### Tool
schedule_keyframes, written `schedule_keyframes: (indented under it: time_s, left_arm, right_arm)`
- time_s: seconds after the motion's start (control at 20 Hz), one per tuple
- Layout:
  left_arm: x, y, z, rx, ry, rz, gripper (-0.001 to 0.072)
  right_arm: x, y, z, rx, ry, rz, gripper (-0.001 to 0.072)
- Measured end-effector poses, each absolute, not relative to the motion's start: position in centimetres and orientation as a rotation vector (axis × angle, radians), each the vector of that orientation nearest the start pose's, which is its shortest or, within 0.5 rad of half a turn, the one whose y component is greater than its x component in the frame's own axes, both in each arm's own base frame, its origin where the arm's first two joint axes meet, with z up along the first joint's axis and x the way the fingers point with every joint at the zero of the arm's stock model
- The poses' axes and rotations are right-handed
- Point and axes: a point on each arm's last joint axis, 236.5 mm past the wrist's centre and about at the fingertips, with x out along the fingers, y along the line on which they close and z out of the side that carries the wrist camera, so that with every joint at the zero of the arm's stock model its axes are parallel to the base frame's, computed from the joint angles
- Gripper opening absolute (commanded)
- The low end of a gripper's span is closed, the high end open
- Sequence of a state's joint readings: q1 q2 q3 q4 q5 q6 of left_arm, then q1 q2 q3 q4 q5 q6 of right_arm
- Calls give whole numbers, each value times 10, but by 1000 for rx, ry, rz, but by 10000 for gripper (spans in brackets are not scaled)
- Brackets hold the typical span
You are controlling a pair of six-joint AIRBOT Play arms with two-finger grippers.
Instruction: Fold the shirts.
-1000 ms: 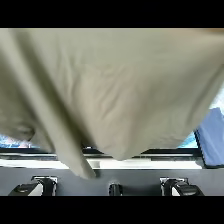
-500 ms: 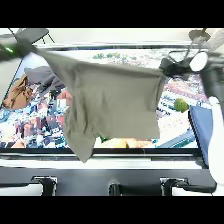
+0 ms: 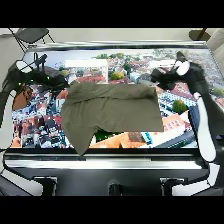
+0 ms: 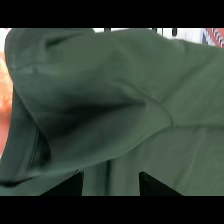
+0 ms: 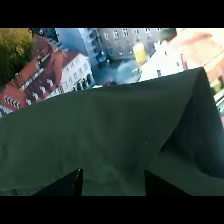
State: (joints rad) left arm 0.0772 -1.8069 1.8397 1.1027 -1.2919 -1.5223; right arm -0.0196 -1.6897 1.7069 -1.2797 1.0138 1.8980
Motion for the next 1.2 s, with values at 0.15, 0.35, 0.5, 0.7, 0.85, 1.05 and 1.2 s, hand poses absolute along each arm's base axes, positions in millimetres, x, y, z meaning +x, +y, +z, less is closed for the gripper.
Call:
schedule_keyframes:
  time_s: [0.15, 0.35, 0.5, 0.7, 0.85, 1.05, 1.2]
  left_arm:
    - [503, -18, 36, -384, 1277, -219, 432]
    - [439, 31, 19, -445, 1452, -130, 321]
    - [378, 33, -14, -500, 1593, -115, 325]
    - [327, 16, -61, -557, 1668, -141, 336]
    - [317, -6, -83, -649, 1650, -180, 335]
    - [322, -25, -98, -710, 1612, -202, 321]
    - [328, -34, -103, -719, 1589, -206, 281]
  right_arm:
    - [520, -5, 70, 515, 1065, -46, 425]
    - [444, -60, 51, 517, 1323, -83, 418]
    - [397, -73, 36, 547, 1483, -85, 418]
    - [371, -74, 28, 566, 1570, -72, 419]
    - [363, -74, 27, 566, 1598, -60, 419]
    - [361, -74, 26, 566, 1606, -53, 419]
    - [360, -74, 26, 564, 1608, -51, 420]
